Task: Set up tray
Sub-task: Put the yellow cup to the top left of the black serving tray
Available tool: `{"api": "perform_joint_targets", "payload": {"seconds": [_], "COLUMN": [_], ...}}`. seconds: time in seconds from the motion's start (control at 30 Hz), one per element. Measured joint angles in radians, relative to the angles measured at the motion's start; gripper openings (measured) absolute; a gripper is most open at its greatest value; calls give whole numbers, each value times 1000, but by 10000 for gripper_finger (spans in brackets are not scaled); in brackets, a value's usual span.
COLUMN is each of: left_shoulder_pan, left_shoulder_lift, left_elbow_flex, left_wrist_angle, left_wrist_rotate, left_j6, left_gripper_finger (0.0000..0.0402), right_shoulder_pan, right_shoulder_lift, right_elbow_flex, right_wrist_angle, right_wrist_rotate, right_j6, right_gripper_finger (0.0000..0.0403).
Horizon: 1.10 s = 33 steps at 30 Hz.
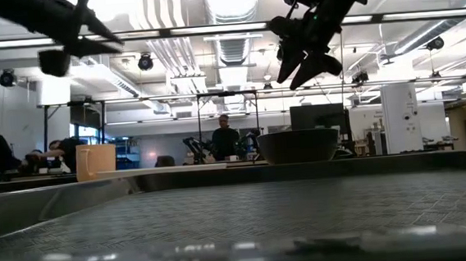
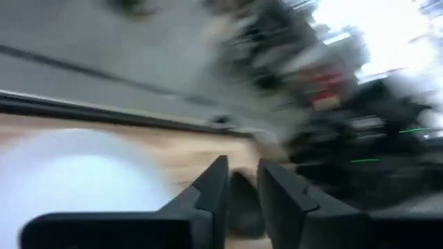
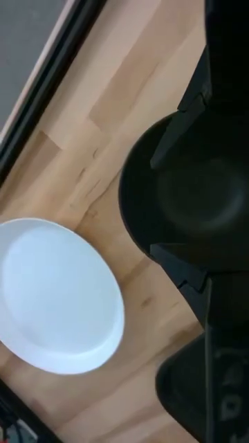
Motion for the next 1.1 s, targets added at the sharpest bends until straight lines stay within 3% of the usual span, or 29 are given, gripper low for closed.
{"api": "perform_joint_targets", "payload": {"seconds": [0.2,0.43,0.53,0.87,0.97,1.1], "left_shoulder_pan": [102,348,508,893,957,962], "left_shoulder_lift": [212,403,426,480,542,582], "left_elbow_flex": [322,508,511,447,420,419], "left_wrist_angle": [-570,-940,-961,-763,-733,-743], "left_wrist_rotate": [-50,-31,45,293,345,324], "left_j6": [-103,-233,-214,153,221,214], "left_gripper_finger": [146,191,191,187,187,187], "right_shoulder_pan": [-29,-28,-28,-28,-28,-28], "right_shoulder_lift": [-1,-1,-1,-1,-1,3], "right_elbow_flex": [0,0,0,-1,-1,-1], "right_wrist_angle": [-17,-63,-63,-13,-6,22], "right_wrist_rotate": [-53,-62,-61,-53,-49,-13], "right_j6": [-51,-137,-163,-115,-113,-66], "right_gripper_finger": [167,166,166,164,164,162]}}
